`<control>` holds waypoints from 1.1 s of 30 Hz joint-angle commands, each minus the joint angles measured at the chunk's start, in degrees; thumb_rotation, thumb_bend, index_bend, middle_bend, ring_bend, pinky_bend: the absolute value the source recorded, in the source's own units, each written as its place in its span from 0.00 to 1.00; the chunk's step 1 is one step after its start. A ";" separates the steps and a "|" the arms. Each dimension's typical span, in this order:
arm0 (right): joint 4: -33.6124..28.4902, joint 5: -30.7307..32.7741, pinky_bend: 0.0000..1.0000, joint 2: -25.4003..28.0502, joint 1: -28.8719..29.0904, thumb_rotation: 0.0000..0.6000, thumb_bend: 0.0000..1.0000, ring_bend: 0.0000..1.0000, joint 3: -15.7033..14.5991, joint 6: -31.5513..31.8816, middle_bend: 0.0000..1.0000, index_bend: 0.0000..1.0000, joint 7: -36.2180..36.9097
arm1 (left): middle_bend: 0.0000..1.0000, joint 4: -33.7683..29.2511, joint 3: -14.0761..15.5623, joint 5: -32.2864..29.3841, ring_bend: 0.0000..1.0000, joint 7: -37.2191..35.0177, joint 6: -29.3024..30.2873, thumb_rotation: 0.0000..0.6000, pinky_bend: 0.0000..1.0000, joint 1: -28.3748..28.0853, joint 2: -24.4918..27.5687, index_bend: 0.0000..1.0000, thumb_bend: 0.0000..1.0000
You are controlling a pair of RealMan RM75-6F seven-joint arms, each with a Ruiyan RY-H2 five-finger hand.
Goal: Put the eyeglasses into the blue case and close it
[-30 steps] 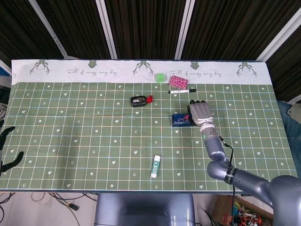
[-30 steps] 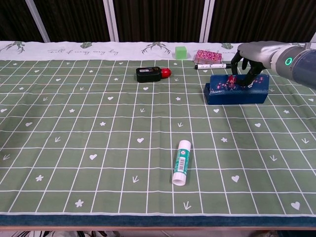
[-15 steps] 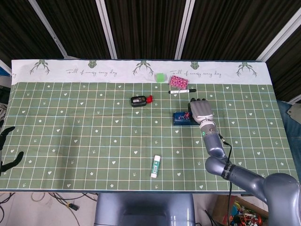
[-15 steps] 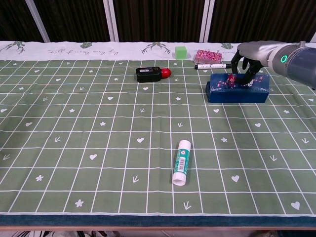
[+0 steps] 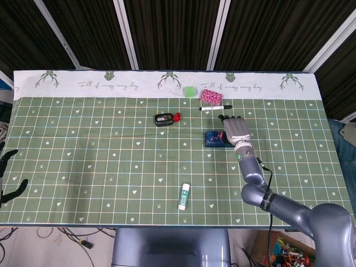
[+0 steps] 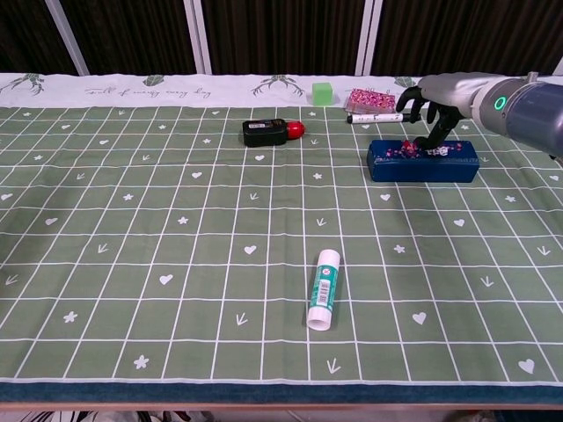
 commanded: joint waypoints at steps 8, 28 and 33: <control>-3.84 -0.31 0.26 2.71 -1.16 1.00 0.33 0.24 0.07 2.52 0.20 0.16 0.56 | 0.00 0.16 -0.06 -0.12 0.00 -0.06 -0.06 1.00 0.00 -0.03 -0.01 0.17 0.26; -38.61 -23.73 0.23 30.47 -26.68 1.00 0.23 0.18 -8.75 26.46 0.12 0.11 20.27 | 0.00 -0.39 0.39 1.50 0.00 1.44 0.84 1.00 0.00 -0.07 -0.71 0.17 0.26; -38.16 -30.78 0.22 30.98 -33.33 1.00 0.20 0.16 -12.63 34.16 0.10 0.10 24.53 | 0.00 -0.34 0.51 2.22 0.00 1.71 1.35 1.00 0.00 -0.01 -0.76 0.17 0.26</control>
